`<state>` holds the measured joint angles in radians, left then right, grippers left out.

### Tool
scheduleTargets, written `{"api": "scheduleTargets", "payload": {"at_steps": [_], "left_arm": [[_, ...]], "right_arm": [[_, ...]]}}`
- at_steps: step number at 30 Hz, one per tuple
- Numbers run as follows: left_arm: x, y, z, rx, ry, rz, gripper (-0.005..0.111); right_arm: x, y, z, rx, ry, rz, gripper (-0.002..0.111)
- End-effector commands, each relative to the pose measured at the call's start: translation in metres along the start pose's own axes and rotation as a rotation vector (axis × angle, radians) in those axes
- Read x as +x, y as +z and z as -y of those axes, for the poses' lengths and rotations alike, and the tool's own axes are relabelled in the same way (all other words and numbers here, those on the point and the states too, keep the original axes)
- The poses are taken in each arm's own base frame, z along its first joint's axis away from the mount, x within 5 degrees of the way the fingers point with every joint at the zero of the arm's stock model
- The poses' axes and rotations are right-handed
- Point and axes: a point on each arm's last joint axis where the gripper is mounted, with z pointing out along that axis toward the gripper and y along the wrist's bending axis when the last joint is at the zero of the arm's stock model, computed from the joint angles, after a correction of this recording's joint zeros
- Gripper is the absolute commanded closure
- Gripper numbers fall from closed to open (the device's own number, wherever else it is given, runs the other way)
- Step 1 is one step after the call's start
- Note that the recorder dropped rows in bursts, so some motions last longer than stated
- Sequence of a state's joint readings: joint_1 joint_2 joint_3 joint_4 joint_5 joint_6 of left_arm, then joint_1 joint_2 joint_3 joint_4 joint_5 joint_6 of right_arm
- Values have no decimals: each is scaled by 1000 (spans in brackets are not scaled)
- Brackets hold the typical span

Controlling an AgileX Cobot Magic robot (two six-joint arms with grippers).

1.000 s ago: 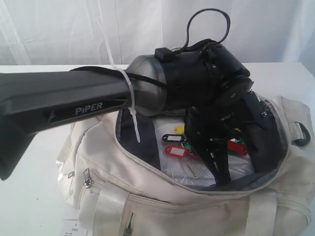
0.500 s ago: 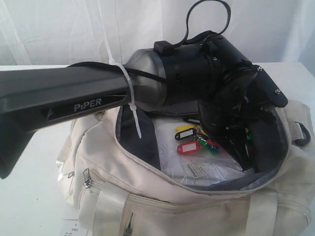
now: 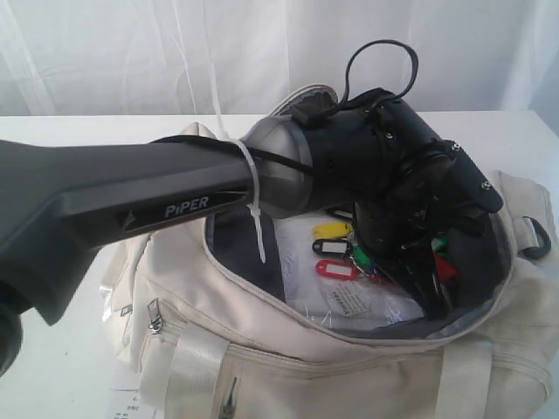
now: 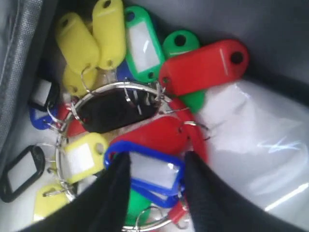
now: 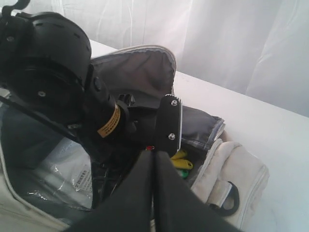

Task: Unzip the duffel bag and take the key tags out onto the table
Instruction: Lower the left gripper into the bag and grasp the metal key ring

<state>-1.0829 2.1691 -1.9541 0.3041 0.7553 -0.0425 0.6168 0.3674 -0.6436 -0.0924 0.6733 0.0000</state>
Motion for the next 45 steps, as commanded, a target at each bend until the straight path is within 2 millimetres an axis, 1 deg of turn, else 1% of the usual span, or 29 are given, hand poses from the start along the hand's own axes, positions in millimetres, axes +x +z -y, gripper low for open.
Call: {"api": "scheduleTargets", "payload": {"at_steps": [1, 6, 10, 11, 12, 14, 17, 21, 28, 30, 33, 35, 38, 40, 45], "left_arm": [[0, -2, 0, 9, -17, -6, 52], [2, 9, 3, 16, -13, -29, 52], [6, 24, 7, 31, -13, -65, 52], [7, 25, 8, 38, -17, -66, 52], [8, 31, 10, 46, -19, -79, 52], [10, 35, 11, 50, -19, -91, 52], [9, 34, 11, 48, -17, -89, 52], [5, 16, 6, 35, -20, -60, 52], [-11, -32, -10, -8, -32, 35, 52], [-13, -38, -12, -12, -36, 54, 52], [-15, -40, -11, 6, -49, 67, 52], [-15, -35, -7, 31, -62, 61, 48], [-14, -24, -2, 69, -78, 42, 40], [-13, -16, 1, 81, -82, 26, 36], [-8, 8, 8, 110, -91, -19, 36]], "right_arm": [[1, 0, 0, 2, 1, 5, 108], [1, 0, 0, 2, 1, 5, 108], [1, 0, 0, 2, 1, 5, 108], [1, 0, 0, 2, 1, 5, 108], [1, 0, 0, 2, 1, 5, 108], [1, 0, 0, 2, 1, 5, 108], [1, 0, 0, 2, 1, 5, 108], [1, 0, 0, 2, 1, 5, 108], [1, 0, 0, 2, 1, 5, 108], [1, 0, 0, 2, 1, 5, 108], [1, 0, 0, 2, 1, 5, 108], [1, 0, 0, 2, 1, 5, 108], [1, 0, 0, 2, 1, 5, 108], [1, 0, 0, 2, 1, 5, 108], [1, 0, 0, 2, 1, 5, 108]]}}
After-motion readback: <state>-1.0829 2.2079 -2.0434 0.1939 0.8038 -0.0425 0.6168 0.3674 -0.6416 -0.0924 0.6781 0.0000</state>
